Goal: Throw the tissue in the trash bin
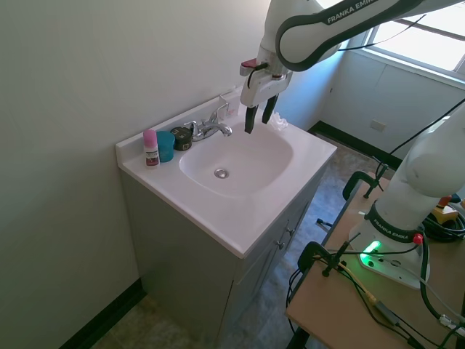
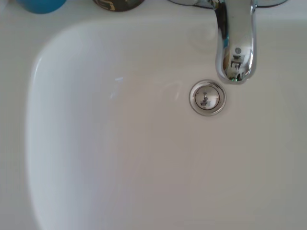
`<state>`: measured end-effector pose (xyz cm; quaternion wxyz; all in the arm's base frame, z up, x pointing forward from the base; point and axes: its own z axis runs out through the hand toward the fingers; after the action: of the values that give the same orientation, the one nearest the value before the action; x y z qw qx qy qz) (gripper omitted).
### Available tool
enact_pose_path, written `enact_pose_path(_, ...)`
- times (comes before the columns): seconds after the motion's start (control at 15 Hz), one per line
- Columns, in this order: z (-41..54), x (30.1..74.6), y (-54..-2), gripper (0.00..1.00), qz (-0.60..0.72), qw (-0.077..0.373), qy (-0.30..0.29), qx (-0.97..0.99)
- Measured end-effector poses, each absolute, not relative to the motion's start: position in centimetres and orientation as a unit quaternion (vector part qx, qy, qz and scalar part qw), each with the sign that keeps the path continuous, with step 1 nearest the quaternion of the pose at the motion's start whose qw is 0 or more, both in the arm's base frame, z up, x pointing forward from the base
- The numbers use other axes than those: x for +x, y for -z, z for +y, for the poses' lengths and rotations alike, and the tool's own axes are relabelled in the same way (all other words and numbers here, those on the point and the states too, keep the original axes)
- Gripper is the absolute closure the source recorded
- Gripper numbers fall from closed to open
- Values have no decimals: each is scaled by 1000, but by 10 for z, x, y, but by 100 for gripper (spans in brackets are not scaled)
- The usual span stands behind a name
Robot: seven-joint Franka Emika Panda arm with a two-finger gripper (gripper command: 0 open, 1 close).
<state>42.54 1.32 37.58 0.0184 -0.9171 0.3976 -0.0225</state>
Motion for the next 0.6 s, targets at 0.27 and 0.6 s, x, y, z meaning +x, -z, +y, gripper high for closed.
enact_pose_path(0.27,2,428,-381,0,414,9,31,-910)
enact_pose_path(0.6,-97,442,-410,0,485,-3,81,-871)
